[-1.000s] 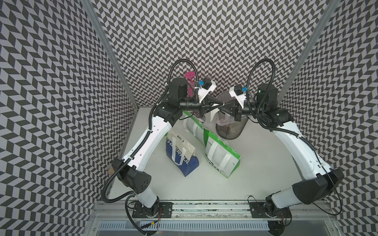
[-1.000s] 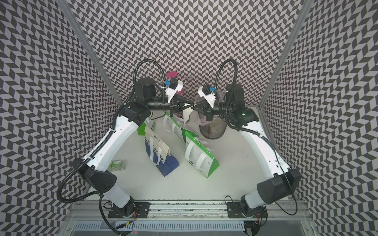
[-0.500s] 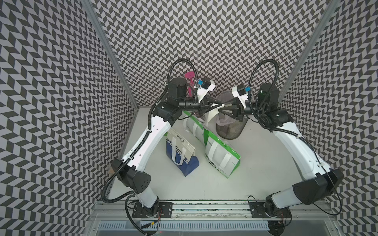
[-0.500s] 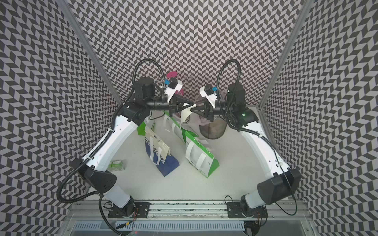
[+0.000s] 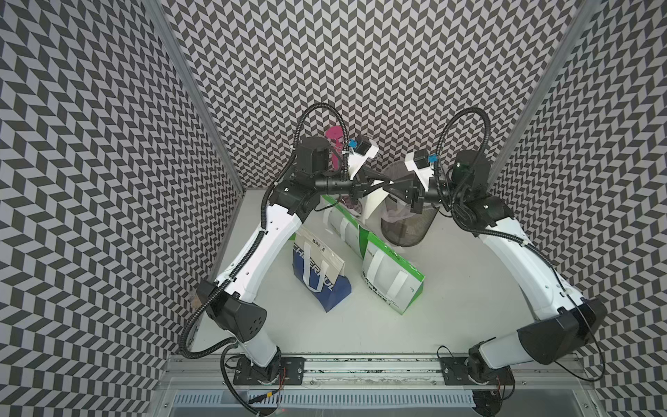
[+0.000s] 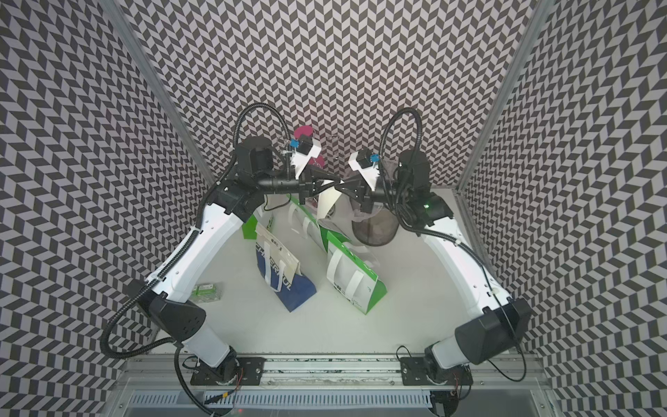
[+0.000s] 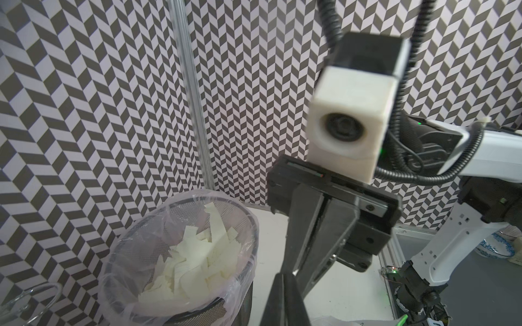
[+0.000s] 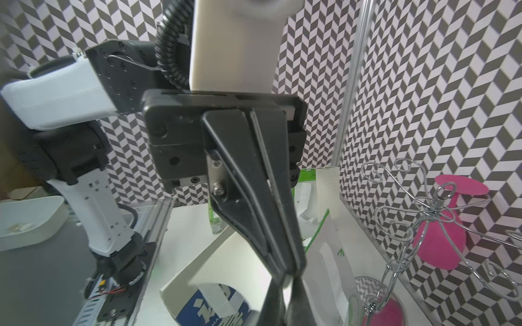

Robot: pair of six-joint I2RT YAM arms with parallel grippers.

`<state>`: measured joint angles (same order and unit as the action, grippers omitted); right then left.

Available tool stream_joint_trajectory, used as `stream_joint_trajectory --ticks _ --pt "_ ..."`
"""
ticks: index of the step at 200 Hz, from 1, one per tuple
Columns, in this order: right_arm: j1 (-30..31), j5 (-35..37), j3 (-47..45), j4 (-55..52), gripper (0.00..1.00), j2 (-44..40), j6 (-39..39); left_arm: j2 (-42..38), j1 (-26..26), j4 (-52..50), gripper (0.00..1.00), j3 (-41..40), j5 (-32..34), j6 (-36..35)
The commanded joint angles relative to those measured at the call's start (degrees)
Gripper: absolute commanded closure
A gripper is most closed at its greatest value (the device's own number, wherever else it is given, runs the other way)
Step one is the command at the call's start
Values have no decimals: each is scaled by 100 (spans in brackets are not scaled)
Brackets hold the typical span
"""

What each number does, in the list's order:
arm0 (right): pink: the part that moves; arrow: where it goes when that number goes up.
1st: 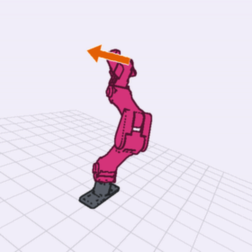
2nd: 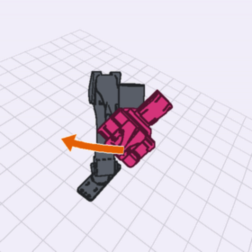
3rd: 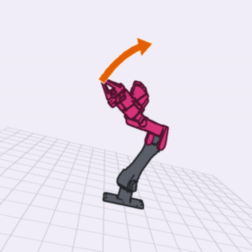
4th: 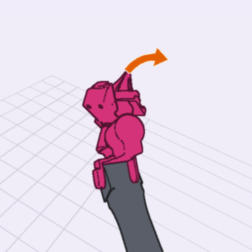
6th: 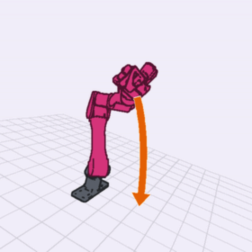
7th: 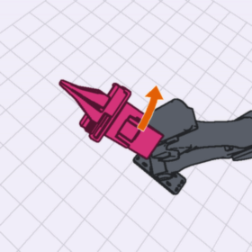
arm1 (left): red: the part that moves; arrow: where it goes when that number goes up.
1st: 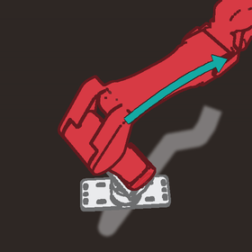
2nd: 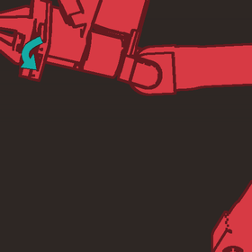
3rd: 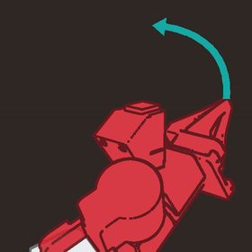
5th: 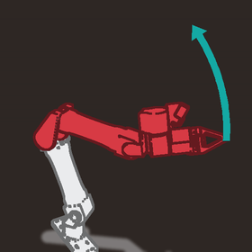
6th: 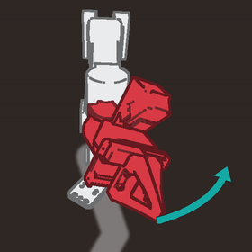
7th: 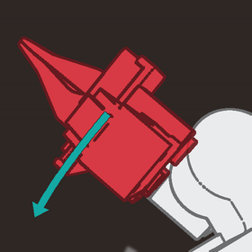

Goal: Shred takeout receipts and throw away
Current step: Shred the takeout receipt.

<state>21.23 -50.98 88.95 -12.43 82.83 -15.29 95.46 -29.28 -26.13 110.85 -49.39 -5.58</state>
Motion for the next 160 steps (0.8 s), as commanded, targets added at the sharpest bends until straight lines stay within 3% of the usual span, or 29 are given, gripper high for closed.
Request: stream_joint_trajectory --ticks 1,27,76,100,139,160 --pt "192 1327 -425 1328 100 -680 -430 4 17 -269 100 243 817 212" --pt "712 2634 -1176 2265 100 -1207 -1184 136 30 -243 100 364 1269 460" --pt "997 3515 -1600 2559 100 -1472 -1973 320 40 -191 100 544 1511 611" --pt "981 3828 -1591 2426 100 -1467 -1985 377 43 -170 100 676 1425 592" --pt "487 4176 -1870 2603 100 -1774 -1566 318 147 -265 100 631 2108 331" --pt "133 4964 -1756 2380 100 -1676 -1565 239 193 -53 100 494 2232 309"
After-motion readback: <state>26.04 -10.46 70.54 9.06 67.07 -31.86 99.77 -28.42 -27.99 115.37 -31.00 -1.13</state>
